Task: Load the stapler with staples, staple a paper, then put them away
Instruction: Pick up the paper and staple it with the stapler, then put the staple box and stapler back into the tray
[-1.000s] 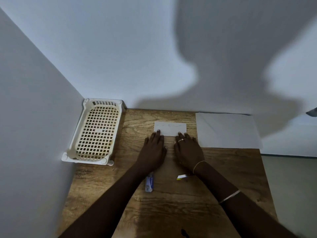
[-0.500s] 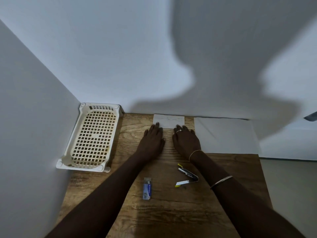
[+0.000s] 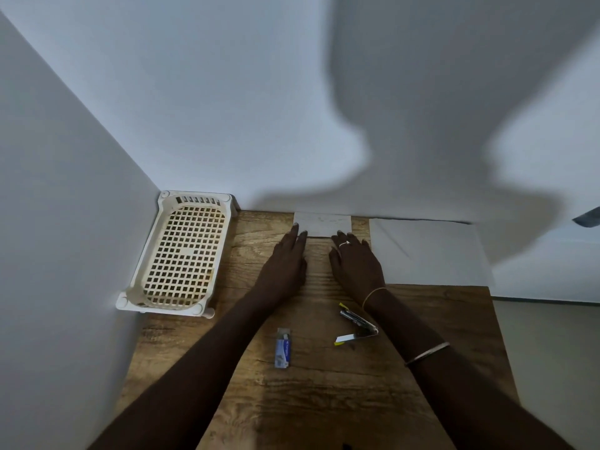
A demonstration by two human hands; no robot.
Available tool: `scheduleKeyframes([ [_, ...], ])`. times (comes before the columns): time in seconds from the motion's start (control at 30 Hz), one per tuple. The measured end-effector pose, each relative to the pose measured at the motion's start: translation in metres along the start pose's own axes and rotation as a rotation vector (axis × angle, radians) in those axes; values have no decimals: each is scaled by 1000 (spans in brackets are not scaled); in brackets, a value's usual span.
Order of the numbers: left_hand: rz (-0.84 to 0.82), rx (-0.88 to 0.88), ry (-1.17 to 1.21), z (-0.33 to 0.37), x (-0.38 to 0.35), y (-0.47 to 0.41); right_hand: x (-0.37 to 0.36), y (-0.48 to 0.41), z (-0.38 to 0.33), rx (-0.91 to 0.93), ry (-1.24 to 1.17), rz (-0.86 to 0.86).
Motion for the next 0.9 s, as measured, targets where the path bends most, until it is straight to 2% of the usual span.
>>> scheduleKeyframes([
  [0.17,131,2,101,3,9,49,-2,46,-18,88,-70,26],
  [0.53,190,120,199,6,-13,158,-37,121,-37,142,-99,-58],
  [0.73,148,207,213,7,-26,188,-61,143,-29,-24,-254,-156],
  [0.9,62,251,281,2,-39,195,-70,151,-35,-54,-304,-162],
])
Point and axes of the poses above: each hand's wrist, its own y-axis away from the middle knuckle, its own x-axis out of the back of the hand, z = x × y, the point moved 7 cm from there along -y, towards the middle knuckle, and after that the axes turned 12 degrees about -x, right-handed, at the moved point
